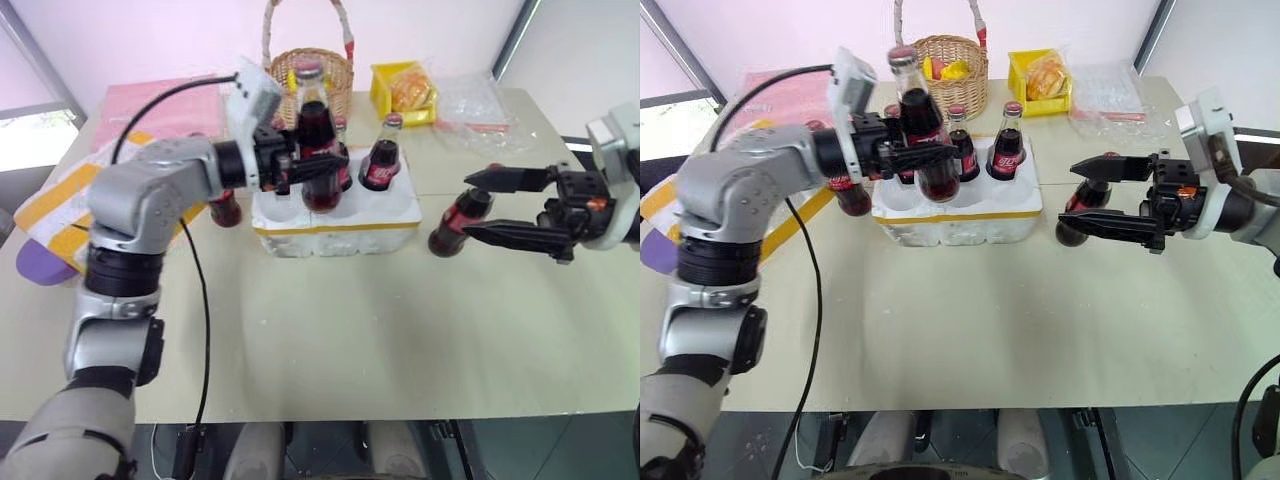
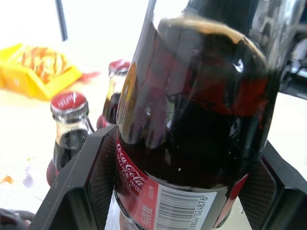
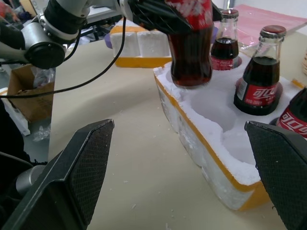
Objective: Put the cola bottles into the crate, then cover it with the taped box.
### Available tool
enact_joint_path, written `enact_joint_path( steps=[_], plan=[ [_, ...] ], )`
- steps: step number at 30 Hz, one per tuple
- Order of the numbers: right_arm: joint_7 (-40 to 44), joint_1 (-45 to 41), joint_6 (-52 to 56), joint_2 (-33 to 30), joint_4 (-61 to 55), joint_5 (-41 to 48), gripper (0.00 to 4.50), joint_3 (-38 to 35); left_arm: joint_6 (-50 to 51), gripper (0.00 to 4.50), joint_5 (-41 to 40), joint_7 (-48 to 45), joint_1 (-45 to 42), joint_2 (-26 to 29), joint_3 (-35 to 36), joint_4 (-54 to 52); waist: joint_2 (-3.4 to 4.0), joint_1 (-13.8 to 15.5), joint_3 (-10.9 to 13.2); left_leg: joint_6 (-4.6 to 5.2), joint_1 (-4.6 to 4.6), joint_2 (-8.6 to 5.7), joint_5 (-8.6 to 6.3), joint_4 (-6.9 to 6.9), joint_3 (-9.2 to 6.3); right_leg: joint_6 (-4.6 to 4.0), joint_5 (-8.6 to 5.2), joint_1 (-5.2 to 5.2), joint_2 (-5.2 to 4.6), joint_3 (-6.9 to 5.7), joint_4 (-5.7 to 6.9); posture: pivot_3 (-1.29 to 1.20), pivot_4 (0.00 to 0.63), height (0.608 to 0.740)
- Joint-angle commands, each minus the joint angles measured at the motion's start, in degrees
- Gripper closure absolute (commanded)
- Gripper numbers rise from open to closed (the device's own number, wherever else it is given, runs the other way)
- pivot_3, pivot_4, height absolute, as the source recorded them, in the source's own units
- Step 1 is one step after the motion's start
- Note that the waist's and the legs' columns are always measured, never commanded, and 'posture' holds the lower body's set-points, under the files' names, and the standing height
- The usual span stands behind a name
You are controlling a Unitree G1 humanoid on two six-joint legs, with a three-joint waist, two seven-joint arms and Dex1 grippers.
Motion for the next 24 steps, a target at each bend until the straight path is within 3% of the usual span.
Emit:
enact_joint_path(
  steps=[1,12,24],
  plan=[
    [-1.52,-0.15,-0.89,-0.20,-1.76,0.67,0.00,-2.56,-4.00,1.69,4.39,2.58,-3.47,-2.10,-0.90,0.09,-0.01,0.10,0.00,0.00,-0.01,0.00,0.00,0.00,0.00,0.00,0.00,0.00,0.00,0.01,-0.01,0.00,0.150,0.738],
    [-2.90,0.77,-1.41,0.06,-2.33,0.96,0.00,-2.47,-11.67,1.69,13.08,5.27,-4.06,-10.84,-3.39,7.27,-0.01,0.28,0.01,0.00,-0.01,-0.04,0.00,0.03,0.02,0.03,0.03,0.02,-0.02,0.03,-0.02,0.00,0.150,0.738],
    [-3.83,1.19,-2.06,0.26,-1.79,0.65,0.00,-1.99,-9.78,1.69,16.55,6.95,0.33,-12.93,-4.98,9.27,0.00,0.24,0.00,0.00,-0.01,-0.04,0.00,0.05,0.01,0.05,0.03,0.03,-0.02,0.03,-0.01,0.00,0.150,0.738]
  ],
)
